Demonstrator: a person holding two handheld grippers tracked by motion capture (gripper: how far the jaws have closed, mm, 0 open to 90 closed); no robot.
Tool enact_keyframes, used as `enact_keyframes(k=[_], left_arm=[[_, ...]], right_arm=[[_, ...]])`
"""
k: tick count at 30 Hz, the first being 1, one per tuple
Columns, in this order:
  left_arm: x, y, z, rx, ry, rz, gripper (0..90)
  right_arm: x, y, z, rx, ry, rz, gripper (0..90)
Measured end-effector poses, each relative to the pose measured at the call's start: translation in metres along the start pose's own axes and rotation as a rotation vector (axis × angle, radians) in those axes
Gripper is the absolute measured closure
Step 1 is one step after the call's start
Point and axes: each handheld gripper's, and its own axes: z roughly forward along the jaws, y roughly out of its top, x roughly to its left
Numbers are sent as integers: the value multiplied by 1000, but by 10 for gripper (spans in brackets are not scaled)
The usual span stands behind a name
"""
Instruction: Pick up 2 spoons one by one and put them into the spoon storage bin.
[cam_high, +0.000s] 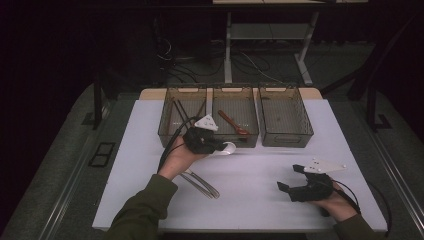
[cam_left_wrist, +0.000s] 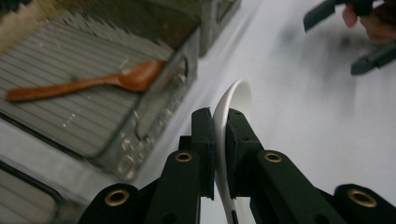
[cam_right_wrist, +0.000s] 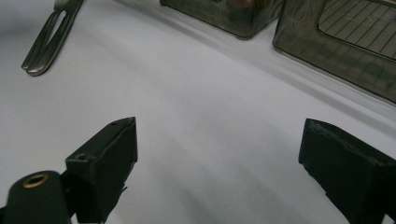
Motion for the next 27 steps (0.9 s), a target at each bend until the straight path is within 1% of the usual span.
enact_keyframes(k=[4,5,6,7,11,15,16,20,22,24,25,27], left_arm=[[8,12,1,-24,17,7,828],[9,15,1,-25,19,6,828],[12,19,2,-23,21,14,828],[13,22,3,-33,25,8,828],[21,35,8,-57,26,23,827],[32,47,17,-57,33,45,827],[34,50,20,-62,42,42,827],[43,60,31,-64,48,52,828],[47,64,37,-72,49,44,828],[50,68,43,-68,55,49,828],[52,69,46,-56,57,61,827],[54,73,53,-45,71,63,828]], right_arm=[[0,0,0,1,3,-1,115],[0,0,0,2,3,0,115],[0,0,0,1,4,0,115],[0,0,0,2,5,1,115],[0,0,0,2,6,1,115],[0,0,0,-1,10,-3,115],[0,0,0,-2,10,-5,115],[0,0,0,0,12,-2,115],[0,0,0,0,12,2,115],[0,0,-1,-2,14,4,115],[0,0,-1,-3,15,5,115],[0,0,-1,-3,16,3,115]])
